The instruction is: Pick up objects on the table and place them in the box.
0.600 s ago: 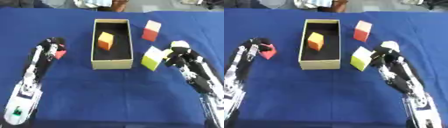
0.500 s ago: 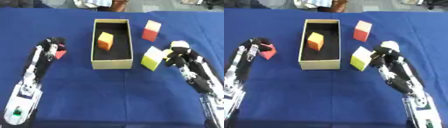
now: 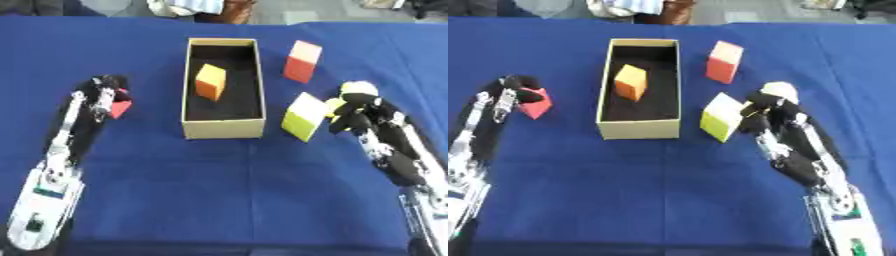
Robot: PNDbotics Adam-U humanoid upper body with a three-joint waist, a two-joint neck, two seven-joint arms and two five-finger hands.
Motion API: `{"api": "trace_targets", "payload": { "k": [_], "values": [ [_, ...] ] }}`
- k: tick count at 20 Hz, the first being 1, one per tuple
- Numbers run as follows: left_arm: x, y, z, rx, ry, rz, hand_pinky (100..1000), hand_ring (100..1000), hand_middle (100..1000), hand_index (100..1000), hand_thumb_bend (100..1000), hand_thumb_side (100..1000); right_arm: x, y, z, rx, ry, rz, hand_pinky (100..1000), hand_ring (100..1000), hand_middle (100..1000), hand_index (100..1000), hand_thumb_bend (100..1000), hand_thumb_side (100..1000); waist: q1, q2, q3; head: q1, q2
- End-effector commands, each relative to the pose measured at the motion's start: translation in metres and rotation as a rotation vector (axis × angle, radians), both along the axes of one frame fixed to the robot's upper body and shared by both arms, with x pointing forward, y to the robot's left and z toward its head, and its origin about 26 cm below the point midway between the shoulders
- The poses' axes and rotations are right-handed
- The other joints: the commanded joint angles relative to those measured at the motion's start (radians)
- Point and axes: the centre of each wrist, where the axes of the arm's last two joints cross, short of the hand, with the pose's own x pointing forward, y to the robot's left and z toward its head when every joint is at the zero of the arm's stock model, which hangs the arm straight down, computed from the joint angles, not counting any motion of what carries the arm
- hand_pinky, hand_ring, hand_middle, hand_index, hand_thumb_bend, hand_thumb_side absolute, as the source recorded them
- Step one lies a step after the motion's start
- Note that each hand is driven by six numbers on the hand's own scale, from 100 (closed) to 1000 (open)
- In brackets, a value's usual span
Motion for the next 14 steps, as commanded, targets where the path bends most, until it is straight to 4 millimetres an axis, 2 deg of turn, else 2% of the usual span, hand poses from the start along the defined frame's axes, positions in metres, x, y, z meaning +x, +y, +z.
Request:
{"api": "trace_targets", "payload": {
  "k": [1,9,14],
  "values": [
    [0.000,-0.001,0.008,0.001,-0.028,-0.007,762,632,630,727,100,816,0.001,-0.002,0.006,-0.013,-0.022,-0.002,573,571,614,795,100,466,0.008,-0.015,-0.001,-0.002,0.005],
    [0.001,0.001,0.011,0.013,-0.039,0.006,765,642,639,733,100,811,0.001,-0.002,0.006,-0.012,-0.020,-0.005,573,571,614,795,100,466,0.010,-0.016,0.000,-0.003,0.005],
    [0.001,0.014,0.026,0.104,-0.084,0.035,787,687,684,765,100,761,0.001,-0.003,0.005,-0.015,-0.017,-0.009,573,571,614,795,100,467,0.016,-0.018,0.001,-0.005,0.005]
  ]
}}
